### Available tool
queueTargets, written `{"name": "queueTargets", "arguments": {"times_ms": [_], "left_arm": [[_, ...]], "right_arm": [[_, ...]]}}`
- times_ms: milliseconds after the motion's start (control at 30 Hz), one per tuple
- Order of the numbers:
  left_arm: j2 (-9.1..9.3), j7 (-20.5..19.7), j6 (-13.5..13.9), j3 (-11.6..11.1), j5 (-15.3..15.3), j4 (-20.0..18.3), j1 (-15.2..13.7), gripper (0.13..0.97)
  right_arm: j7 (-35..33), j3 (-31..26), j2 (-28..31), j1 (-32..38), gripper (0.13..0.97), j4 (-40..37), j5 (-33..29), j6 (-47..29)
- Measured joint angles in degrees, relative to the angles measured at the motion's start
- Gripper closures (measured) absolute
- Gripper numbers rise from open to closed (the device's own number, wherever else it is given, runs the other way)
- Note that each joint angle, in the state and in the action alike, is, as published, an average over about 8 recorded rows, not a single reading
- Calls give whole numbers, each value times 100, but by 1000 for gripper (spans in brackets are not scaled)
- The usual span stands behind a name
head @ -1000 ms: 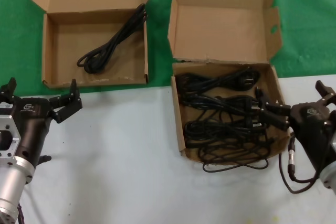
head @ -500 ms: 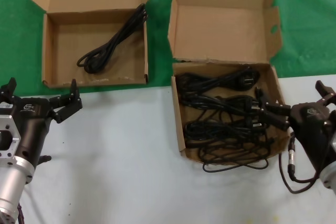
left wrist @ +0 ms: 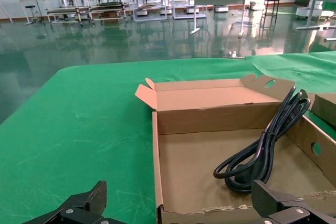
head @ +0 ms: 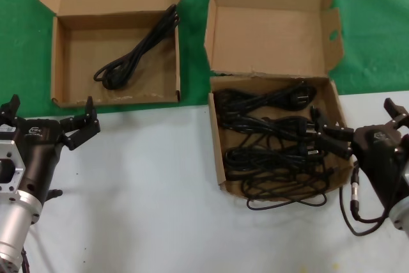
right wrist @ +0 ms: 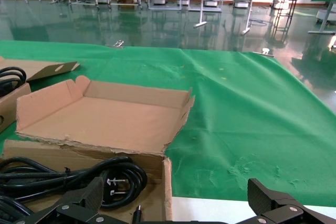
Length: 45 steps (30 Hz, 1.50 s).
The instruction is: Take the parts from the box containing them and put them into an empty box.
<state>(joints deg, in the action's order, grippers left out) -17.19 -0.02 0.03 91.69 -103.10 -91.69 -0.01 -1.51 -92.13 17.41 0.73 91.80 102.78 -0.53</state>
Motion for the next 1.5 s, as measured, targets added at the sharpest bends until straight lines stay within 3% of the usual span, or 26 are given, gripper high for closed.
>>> {"name": "queueTargets", "arguments": {"times_ms": [1500], "left_arm": [[0, 0, 0, 0, 0, 0, 0, 132]], "right_arm": [[0, 0, 0, 0, 129, 0, 0, 0]]}}
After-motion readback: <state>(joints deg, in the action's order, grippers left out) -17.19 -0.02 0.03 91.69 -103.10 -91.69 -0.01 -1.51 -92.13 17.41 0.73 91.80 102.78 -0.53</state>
